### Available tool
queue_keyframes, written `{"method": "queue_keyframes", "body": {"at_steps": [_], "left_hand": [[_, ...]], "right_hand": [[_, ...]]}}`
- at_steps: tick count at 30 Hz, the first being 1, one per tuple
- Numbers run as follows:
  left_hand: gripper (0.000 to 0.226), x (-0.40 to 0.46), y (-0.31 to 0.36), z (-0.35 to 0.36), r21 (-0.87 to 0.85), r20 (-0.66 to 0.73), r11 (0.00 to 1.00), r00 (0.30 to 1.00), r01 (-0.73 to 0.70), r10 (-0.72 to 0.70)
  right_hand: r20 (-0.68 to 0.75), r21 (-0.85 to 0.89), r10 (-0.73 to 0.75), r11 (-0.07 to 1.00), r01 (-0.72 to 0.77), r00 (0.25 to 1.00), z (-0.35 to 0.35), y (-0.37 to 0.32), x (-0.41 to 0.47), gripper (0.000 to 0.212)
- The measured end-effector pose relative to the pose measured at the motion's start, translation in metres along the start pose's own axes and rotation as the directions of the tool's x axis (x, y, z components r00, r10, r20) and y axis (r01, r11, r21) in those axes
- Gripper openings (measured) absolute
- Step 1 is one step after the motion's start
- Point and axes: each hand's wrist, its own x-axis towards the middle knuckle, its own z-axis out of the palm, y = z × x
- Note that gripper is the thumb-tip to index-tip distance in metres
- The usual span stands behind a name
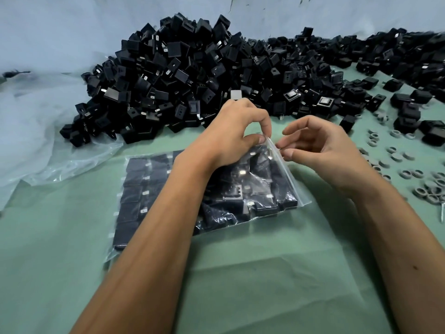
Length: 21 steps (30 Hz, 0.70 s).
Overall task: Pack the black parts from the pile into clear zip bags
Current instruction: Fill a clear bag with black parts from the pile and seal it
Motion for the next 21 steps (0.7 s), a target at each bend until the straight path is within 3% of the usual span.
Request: {"method": "queue_keyframes", "body": {"at_steps": [5,10,15,17,21], "left_hand": [[0.008,0.001,0.002,0.001,0.003,-0.012,1.0,1.0,-0.004,0.004],[0.009,0.001,0.001,0.0,0.012,-0.018,1.0,1.0,-0.002,0.002],[0.008,0.002,-0.001,0.001,0.013,-0.036,1.0,0.999,-0.004,0.004],[0.01,0.0,-0.004,-0.002,-0.001,-0.041,1.0,0.999,0.015,-0.015],[0.013,-0.006,-0.02,-0.014,-0.013,-0.141,0.983,0.973,0.181,-0.181]], "right_hand": [[0.146,0.244,0.047,0.966,-0.082,0.988,0.014,-0.003,-0.002,0.023],[0.163,0.381,0.11,0.91,-0.165,0.98,0.011,-0.006,0.0,0.022],[0.304,0.458,0.115,0.853,-0.251,0.946,0.024,-0.006,-0.002,0.032],[0.246,0.473,0.133,0.848,-0.238,0.96,0.022,-0.006,0.0,0.028],[-0.117,0.282,0.195,0.947,-0.155,0.974,0.014,-0.002,0.005,0.013]]}}
